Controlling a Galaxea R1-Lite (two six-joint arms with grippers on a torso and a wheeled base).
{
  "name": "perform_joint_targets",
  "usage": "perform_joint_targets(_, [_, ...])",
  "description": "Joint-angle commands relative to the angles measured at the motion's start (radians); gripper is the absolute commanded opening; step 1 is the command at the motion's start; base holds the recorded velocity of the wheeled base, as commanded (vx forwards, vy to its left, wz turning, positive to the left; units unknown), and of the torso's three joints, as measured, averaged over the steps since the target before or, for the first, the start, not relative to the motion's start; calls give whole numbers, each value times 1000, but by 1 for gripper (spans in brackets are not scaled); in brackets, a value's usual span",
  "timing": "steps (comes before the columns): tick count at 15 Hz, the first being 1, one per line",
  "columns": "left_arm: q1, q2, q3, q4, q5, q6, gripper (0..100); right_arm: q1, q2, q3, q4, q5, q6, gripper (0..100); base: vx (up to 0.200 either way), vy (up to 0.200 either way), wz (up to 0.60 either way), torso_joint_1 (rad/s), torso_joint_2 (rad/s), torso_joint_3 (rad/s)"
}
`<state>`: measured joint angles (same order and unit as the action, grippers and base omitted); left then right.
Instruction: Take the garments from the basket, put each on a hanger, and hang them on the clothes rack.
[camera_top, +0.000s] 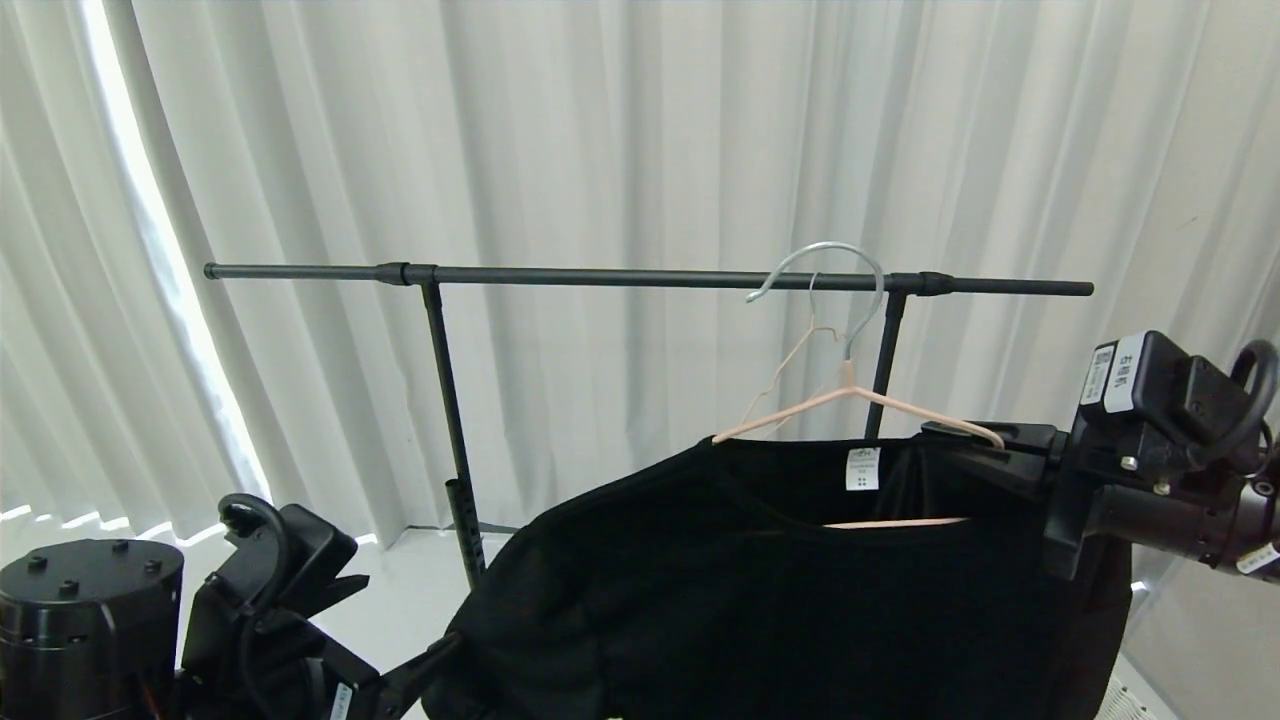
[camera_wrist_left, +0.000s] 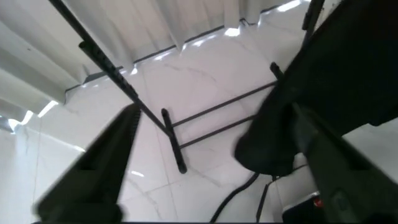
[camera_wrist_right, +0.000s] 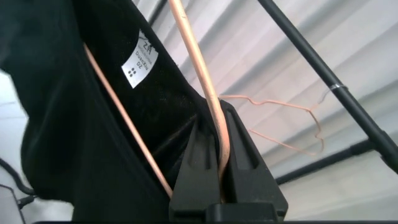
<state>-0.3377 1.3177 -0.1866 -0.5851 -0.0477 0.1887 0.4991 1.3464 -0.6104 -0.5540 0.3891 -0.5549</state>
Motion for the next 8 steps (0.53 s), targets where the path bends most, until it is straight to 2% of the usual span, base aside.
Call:
perform_joint_targets(1, [5, -38, -2, -1, 2, 0, 100, -51, -15, 11, 0, 0, 1, 0, 0, 0, 0, 0, 0, 0])
perform_joint_targets(3, [31, -46, -5, -1, 6, 0, 100, -122, -32, 28, 0, -1, 15, 0, 0, 0, 0, 0, 0, 0])
perform_joint_targets(5, [63, -51, -5, -1, 29, 0, 100, -175, -42, 46, 0, -24, 62, 0, 0, 0, 0, 0, 0, 0])
perform_joint_targets(8, [77, -49, -7, -1, 172, 0, 100, -180, -36, 69, 2, -164, 197, 0, 0, 0, 0, 0, 0, 0])
